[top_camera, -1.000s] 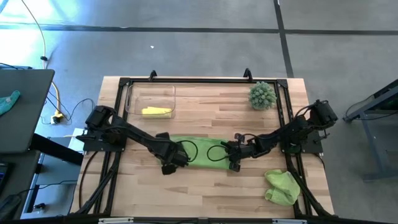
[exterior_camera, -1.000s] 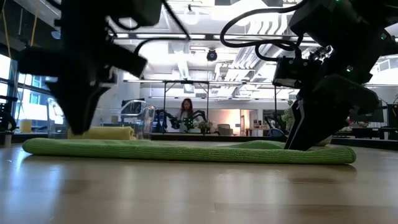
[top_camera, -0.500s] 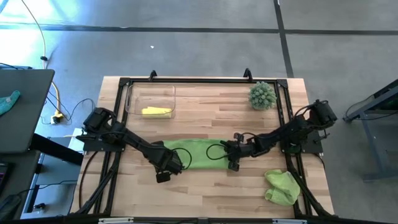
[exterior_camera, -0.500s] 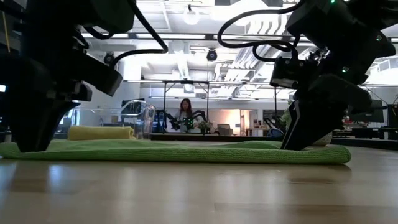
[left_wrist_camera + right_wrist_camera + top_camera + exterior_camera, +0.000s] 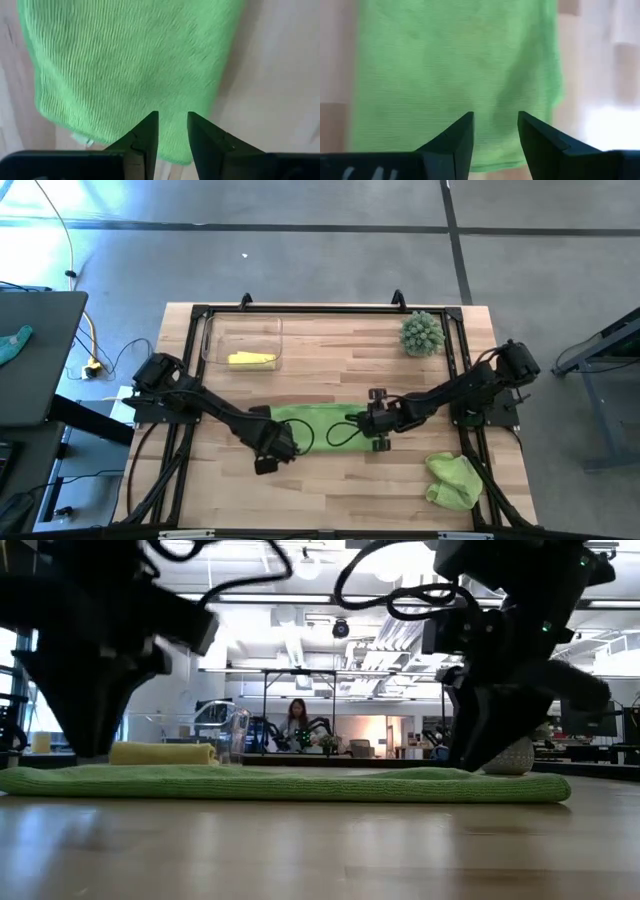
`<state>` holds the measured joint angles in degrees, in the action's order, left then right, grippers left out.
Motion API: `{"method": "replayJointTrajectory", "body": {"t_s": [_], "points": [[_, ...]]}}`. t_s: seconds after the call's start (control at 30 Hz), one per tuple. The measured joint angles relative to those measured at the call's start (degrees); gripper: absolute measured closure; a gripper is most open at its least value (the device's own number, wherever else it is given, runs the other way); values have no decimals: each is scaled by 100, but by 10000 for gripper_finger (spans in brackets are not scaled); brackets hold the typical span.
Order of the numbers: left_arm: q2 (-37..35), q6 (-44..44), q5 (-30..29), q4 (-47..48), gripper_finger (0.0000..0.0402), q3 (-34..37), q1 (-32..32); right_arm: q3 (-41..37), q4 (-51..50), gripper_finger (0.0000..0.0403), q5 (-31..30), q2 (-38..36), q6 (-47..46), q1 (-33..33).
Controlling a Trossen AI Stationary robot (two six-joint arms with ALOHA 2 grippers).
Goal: Roll microfiber towels into tight, uniform cylinder then place into a basket
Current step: Roll the green microfiber cloth
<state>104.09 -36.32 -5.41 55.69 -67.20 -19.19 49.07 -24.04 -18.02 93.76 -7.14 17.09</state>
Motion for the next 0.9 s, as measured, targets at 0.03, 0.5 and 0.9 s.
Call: {"method": "replayJointTrajectory", "body": {"t_s": [0.03, 0.5, 0.9], "points": [[0, -11, -55, -38, 310, -14, -1, 16, 5, 259, -155, 0, 135, -25], [0, -1256, -547, -243, 310, 593, 51, -404, 348, 259, 646, 11, -268, -718], [-4, 106, -1212, -279, 310, 866, 786, -576, 816, 259, 792, 4, -2168, 392]]}}
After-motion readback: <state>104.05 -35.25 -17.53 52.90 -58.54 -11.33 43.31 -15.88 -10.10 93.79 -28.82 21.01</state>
